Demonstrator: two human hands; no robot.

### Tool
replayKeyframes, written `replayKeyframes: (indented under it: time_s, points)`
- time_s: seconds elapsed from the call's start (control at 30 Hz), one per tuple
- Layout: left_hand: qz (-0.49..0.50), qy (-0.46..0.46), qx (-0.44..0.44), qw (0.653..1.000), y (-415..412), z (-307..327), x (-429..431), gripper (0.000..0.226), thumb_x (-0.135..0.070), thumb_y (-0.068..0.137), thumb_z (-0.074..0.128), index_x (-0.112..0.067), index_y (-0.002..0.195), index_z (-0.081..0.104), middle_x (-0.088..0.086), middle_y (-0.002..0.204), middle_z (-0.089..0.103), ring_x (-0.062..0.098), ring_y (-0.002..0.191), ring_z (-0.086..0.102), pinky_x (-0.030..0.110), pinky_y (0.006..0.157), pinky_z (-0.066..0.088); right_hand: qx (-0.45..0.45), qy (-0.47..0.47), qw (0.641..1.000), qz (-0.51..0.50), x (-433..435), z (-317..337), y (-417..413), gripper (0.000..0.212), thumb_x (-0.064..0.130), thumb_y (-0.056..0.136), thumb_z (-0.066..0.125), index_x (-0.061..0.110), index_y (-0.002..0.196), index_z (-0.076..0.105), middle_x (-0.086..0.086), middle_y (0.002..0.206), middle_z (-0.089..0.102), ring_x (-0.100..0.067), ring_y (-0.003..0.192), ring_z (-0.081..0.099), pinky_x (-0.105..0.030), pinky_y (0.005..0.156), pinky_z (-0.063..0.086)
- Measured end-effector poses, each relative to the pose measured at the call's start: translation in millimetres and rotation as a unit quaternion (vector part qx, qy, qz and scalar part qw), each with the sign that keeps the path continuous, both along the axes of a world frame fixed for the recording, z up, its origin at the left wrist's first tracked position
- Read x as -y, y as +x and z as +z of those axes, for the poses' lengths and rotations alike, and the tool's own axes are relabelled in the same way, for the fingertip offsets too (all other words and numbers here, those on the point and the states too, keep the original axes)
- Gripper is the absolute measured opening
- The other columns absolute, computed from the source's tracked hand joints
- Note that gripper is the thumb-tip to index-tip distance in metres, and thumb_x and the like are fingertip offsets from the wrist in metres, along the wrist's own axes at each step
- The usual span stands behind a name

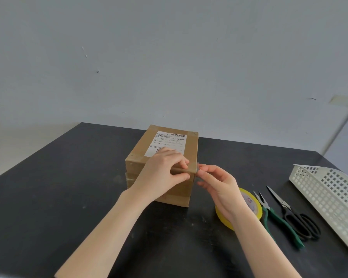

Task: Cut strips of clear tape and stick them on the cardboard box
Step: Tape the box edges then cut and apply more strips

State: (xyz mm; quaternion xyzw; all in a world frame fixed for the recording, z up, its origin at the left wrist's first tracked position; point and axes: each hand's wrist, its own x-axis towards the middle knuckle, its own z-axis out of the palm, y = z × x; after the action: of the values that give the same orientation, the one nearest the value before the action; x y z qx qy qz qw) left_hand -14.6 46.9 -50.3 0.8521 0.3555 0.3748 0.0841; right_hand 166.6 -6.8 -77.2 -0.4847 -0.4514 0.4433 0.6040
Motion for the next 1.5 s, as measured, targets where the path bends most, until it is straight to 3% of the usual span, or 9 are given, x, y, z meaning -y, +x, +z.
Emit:
replayKeyframes:
  time_s: [0.23, 0.33, 0.47, 0.63, 0.73, 0.83, 0.93, 1.03, 1.5]
  points:
    - [0.008, -0.018, -0.007, 1.000, 1.5, 1.1, 1.4, 0.017, -0.035, 0.079, 0.076, -0.022, 0.088, 0.068, -0.015, 0.106, 0.067, -0.002, 0.103, 0.048, 0.007, 0.083, 0.031, 0.013, -0.008, 0.999, -0.029, -3.4, 0.1, -2.6, 0.011, 0.016, 0.086, 0.069, 0.009, 0.095, 0.071, -0.003, 0.097, 0.074, -0.025, 0.097, 0.069, -0.033, 0.084, 0.057]
    - [-0.002, -0.050, -0.007, 0.999, -0.8, 8.3, 4.2, 0.023, -0.039, 0.079, 0.075, -0.027, 0.097, 0.068, -0.019, 0.111, 0.063, -0.002, 0.103, 0.050, 0.014, 0.086, 0.040, 0.005, -0.005, 0.999, -0.042, -2.4, 4.5, -3.7, 0.013, 0.021, 0.092, 0.063, 0.014, 0.101, 0.070, 0.002, 0.093, 0.074, -0.021, 0.095, 0.070, -0.030, 0.080, 0.057]
    - [0.013, -0.089, 0.109, 0.990, -9.3, 18.7, 10.8, 0.039, -0.036, 0.083, 0.072, -0.034, 0.120, 0.059, -0.032, 0.115, 0.052, -0.003, 0.097, 0.058, 0.003, 0.076, 0.043, 0.046, -0.013, 0.997, -0.063, -5.9, 13.7, -9.3, 0.017, 0.035, 0.096, 0.056, 0.031, 0.110, 0.064, 0.012, 0.105, 0.070, -0.014, 0.103, 0.066, -0.027, 0.084, 0.054]
    - [0.120, -0.048, 0.221, 0.967, -38.0, 18.7, -2.6, 0.028, -0.027, 0.091, 0.063, -0.028, 0.119, 0.061, -0.029, 0.114, 0.057, -0.008, 0.104, 0.053, 0.014, 0.092, 0.040, 0.091, -0.039, 0.994, -0.040, -10.1, 18.6, -14.4, 0.040, 0.044, 0.094, 0.054, 0.037, 0.133, 0.047, 0.013, 0.130, 0.054, -0.012, 0.121, 0.051, -0.029, 0.094, 0.045]
    - [0.166, -0.150, 0.280, 0.933, -56.9, 14.8, -17.1, 0.034, -0.030, 0.093, 0.059, -0.030, 0.127, 0.056, -0.023, 0.119, 0.057, -0.003, 0.110, 0.051, 0.024, 0.098, 0.039, 0.091, -0.066, 0.993, -0.022, -16.0, 18.7, -18.5, 0.051, 0.049, 0.093, 0.054, 0.039, 0.141, 0.038, 0.012, 0.142, 0.046, -0.017, 0.131, 0.043, -0.039, 0.103, 0.040]
    - [0.155, -0.329, 0.342, 0.866, -68.9, 12.7, -29.2, 0.041, -0.035, 0.094, 0.055, -0.030, 0.134, 0.049, -0.012, 0.127, 0.055, 0.010, 0.118, 0.049, 0.035, 0.102, 0.037, 0.065, -0.089, 0.994, -0.004, -21.4, 20.2, -23.2, 0.056, 0.048, 0.094, 0.055, 0.040, 0.144, 0.032, 0.010, 0.146, 0.042, -0.015, 0.127, 0.043, -0.046, 0.105, 0.037]
    - [0.097, -0.447, 0.341, 0.821, -70.6, 9.0, -27.4, 0.034, -0.038, 0.098, 0.048, -0.030, 0.129, 0.055, -0.003, 0.123, 0.061, 0.018, 0.115, 0.054, 0.045, 0.101, 0.044, 0.052, -0.109, 0.993, -0.005, -26.3, 19.5, -26.2, 0.054, 0.045, 0.094, 0.056, 0.045, 0.141, 0.032, 0.008, 0.142, 0.046, -0.019, 0.127, 0.046, -0.058, 0.103, 0.042]
    - [0.073, -0.478, 0.350, 0.802, -66.8, 8.3, -20.7, 0.023, -0.040, 0.099, 0.046, -0.032, 0.110, 0.065, 0.001, 0.110, 0.067, 0.021, 0.105, 0.059, 0.045, 0.096, 0.047, 0.049, -0.116, 0.992, -0.010, -27.4, 20.2, -27.3, 0.050, 0.039, 0.096, 0.056, 0.045, 0.140, 0.033, 0.007, 0.137, 0.049, -0.020, 0.124, 0.048, -0.059, 0.096, 0.046]
    - [0.061, -0.495, 0.325, 0.804, -64.9, 0.4, -10.9, 0.026, -0.041, 0.096, 0.052, -0.030, 0.117, 0.061, 0.003, 0.117, 0.061, 0.025, 0.110, 0.056, 0.047, 0.092, 0.052, 0.060, -0.125, 0.990, -0.026, 3.2, 25.8, -9.7, 0.045, 0.032, 0.099, 0.053, 0.038, 0.140, 0.036, 0.006, 0.131, 0.052, -0.019, 0.119, 0.048, -0.059, 0.097, 0.044]
